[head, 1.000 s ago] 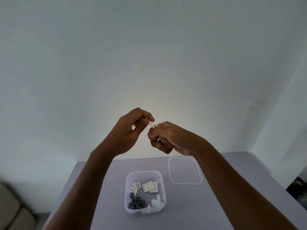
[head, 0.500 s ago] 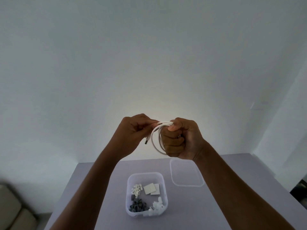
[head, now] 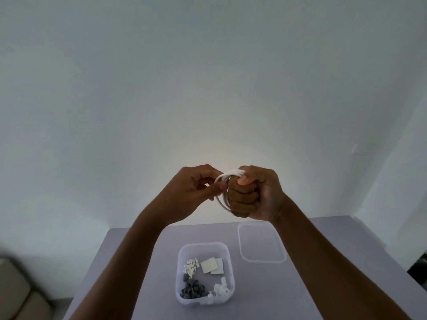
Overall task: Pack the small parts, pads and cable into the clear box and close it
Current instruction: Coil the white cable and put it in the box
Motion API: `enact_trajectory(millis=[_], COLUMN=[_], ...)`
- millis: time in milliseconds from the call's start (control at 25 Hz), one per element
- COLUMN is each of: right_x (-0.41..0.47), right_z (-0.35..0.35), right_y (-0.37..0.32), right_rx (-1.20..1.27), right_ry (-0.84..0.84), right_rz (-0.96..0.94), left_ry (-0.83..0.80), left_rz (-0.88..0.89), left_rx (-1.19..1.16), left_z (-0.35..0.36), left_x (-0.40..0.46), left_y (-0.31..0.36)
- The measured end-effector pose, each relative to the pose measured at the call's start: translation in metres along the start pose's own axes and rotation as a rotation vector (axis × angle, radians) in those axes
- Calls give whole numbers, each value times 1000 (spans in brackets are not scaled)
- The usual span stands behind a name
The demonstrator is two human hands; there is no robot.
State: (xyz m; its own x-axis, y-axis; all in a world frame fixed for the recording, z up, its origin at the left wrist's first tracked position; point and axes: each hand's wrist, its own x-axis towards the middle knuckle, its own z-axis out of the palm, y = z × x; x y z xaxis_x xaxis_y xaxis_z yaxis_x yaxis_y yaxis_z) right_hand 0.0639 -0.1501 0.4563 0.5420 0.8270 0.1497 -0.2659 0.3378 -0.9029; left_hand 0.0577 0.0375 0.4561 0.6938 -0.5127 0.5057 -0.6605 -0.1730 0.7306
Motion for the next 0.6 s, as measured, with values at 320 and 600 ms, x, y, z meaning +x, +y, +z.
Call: enact_trajectory(millis=[320, 600], right_x=[-4, -2], right_z=[6, 12], right_y=[-13, -11], right_rx=[-452, -582], right_ry=[443, 711], right_rz=[-150, -325], left_ry=[166, 262], left_rz=[-10, 28], left_rx=[262, 330], left_z=[3, 11], left_x=[9, 17], left_y=[-9, -7])
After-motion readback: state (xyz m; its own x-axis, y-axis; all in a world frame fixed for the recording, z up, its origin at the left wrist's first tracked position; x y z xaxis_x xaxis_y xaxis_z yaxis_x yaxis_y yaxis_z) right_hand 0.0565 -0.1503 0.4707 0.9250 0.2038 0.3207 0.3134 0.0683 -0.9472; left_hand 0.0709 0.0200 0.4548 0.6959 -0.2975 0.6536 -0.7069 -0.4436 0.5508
